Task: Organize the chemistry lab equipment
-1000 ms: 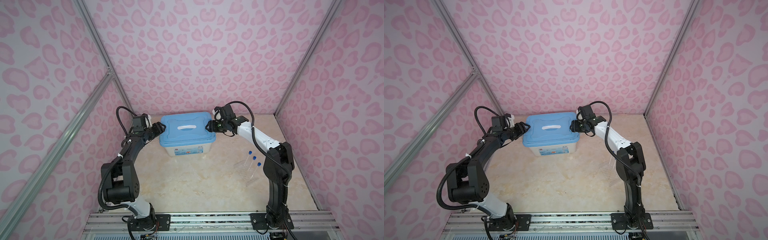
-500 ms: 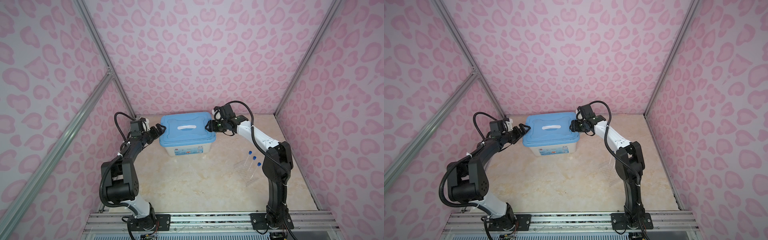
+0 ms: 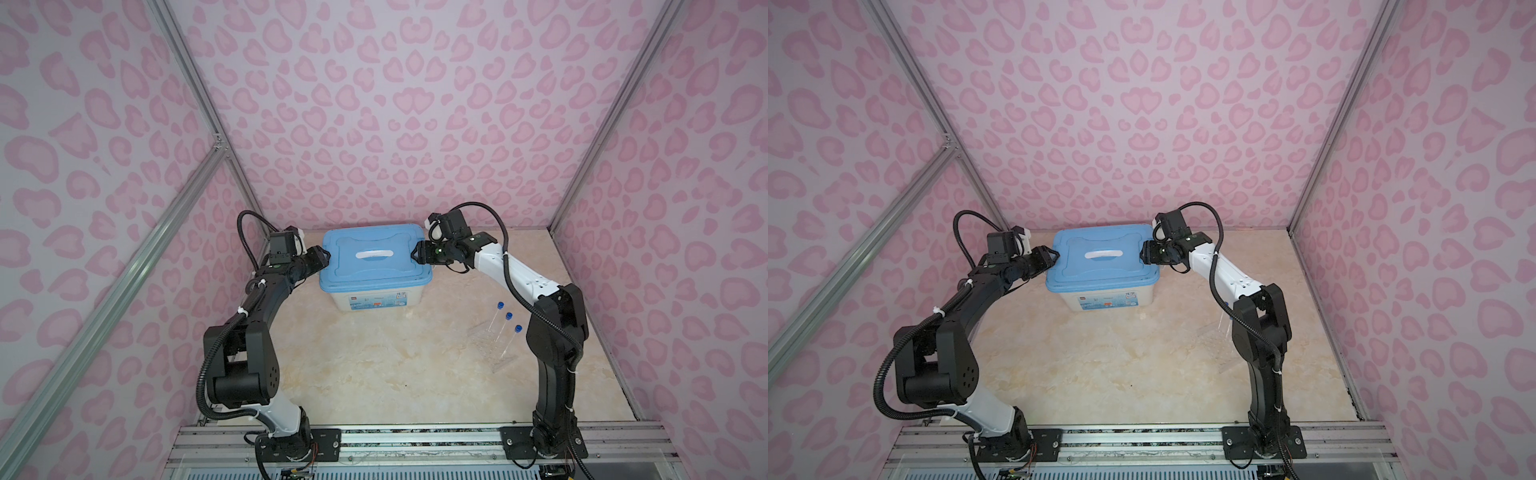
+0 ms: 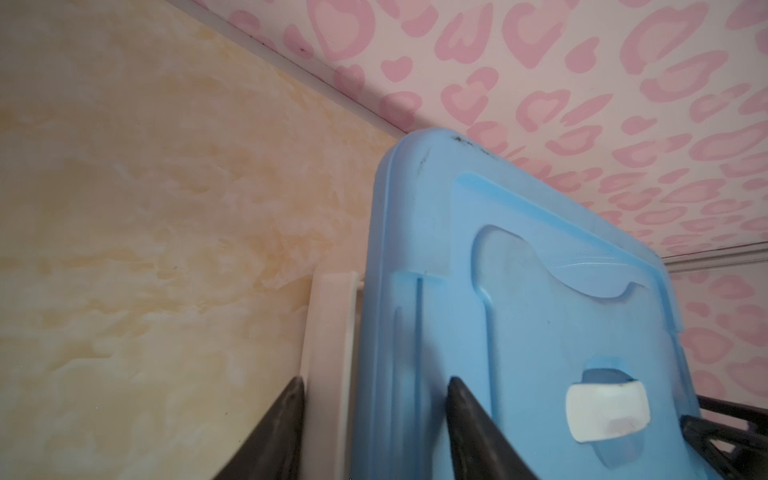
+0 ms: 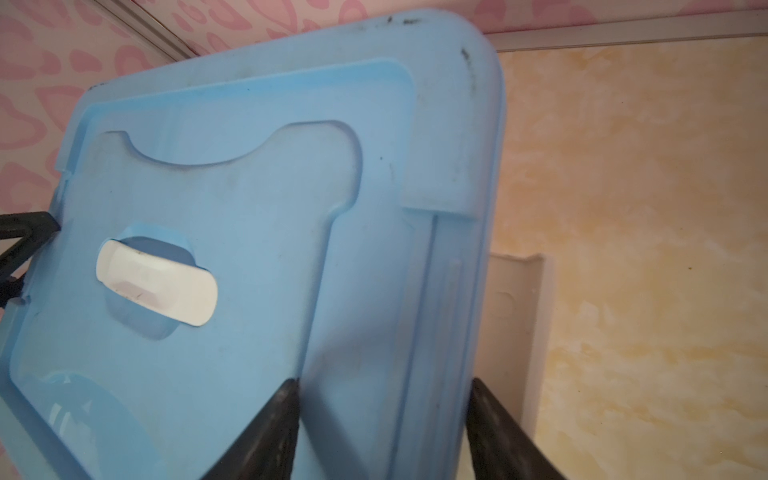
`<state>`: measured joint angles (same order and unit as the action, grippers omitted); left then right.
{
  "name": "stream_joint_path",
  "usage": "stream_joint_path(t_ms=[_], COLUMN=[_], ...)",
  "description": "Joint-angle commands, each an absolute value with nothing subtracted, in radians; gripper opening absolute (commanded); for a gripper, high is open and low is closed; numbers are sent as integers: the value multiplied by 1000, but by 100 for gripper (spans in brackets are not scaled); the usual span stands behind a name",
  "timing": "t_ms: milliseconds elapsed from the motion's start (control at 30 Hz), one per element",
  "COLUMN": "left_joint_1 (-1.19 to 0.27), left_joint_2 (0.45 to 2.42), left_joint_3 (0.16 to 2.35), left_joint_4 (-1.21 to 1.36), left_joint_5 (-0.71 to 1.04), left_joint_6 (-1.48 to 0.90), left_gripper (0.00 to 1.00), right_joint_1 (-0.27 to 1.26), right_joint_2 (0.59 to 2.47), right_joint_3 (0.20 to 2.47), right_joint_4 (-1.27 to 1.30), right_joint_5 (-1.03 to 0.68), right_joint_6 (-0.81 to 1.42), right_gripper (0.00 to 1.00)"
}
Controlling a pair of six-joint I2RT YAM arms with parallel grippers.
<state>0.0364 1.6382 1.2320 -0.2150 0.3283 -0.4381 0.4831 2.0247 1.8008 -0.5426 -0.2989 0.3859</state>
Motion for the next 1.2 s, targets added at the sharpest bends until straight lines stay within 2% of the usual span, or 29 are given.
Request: stream_joint_path(t_ms=[0, 133, 300, 400, 533, 600, 667, 933, 1000, 1167], left_joint_1=[-23, -86, -85, -57, -57, -55, -55, -55, -56, -77], left_joint_2=[1631, 1635, 1663, 1666, 1649, 1648, 1646, 1651, 1648, 1637], left_joint_3=[1264, 1284, 1278, 1261, 1263, 1265, 1261, 1252, 1250, 1267], left_joint_4=[-398, -438, -438, -406, -409, -416, -411, -401, -398, -424], left_joint_5=[271, 211, 225, 295, 253, 257, 261, 273, 277, 225], left_joint_6=[-372, -359, -369, -395, -387, -384, -387, -393, -394, -378], left_gripper=[48, 42, 41, 41, 41, 40, 40, 40, 40, 40], right_joint_1=[490, 493, 492, 473, 435, 405, 378, 364, 379, 399], right_joint_2=[2039, 2026, 2001, 1975, 1929, 1904, 1907, 1988, 1996, 1948], right_joint_3=[1779, 1766, 1764, 1771, 1764, 1706, 1674, 1665, 1680, 1666], right_joint_4=[-701, -687, -677, -682, -654, -574, -525, -435, -444, -456], right_joint_5=[-250, -251, -250, -254, -322, -401, -484, -643, -632, -533], right_joint_6=[375, 382, 386, 390, 390, 425, 458, 473, 461, 440], right_gripper=[63, 62, 63, 73, 88, 90, 97, 97, 93, 76])
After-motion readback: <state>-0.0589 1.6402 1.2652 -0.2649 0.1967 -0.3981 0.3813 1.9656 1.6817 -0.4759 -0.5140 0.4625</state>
